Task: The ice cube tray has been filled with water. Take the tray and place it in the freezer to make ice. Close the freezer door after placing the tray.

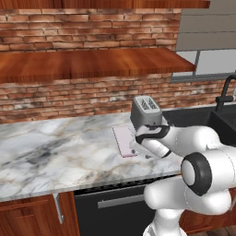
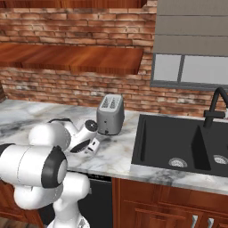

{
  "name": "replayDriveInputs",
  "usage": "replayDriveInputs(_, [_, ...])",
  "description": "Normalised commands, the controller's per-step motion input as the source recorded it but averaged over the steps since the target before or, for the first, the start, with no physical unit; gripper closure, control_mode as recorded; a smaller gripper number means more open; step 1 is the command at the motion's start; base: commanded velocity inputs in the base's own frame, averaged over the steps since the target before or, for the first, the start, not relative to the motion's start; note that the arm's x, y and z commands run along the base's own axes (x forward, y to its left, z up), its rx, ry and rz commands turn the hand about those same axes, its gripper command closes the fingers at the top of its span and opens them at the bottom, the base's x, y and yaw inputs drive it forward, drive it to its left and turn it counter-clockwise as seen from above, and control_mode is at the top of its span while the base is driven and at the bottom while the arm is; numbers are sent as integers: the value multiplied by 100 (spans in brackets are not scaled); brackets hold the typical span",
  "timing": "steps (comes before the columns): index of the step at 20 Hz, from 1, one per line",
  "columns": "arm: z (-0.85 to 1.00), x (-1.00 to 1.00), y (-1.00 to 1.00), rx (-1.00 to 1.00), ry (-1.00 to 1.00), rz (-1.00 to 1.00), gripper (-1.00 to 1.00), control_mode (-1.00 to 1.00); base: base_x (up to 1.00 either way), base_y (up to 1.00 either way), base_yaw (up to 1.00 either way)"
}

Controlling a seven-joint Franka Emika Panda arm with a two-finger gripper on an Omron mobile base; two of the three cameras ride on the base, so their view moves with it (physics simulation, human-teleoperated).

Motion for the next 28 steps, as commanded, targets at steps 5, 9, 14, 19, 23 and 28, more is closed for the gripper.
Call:
replayDriveInputs(5, [-13,14,13,0,0,0,-100,-100,0,0,0])
replayDriveInputs(9, [-11,11,8,0,0,0,-100,-100,0,0,0])
replayDriveInputs(14, [-11,3,6,0,-1,0,-100,-100,0,0,0])
replayDriveInputs(19, [-21,4,11,0,0,0,-100,-100,0,0,0])
replayDriveInputs(23, [-26,3,17,0,-2,0,-100,-100,0,0,0])
replayDriveInputs(28, [-36,0,20,1,-5,0,-100,-100,0,0,0])
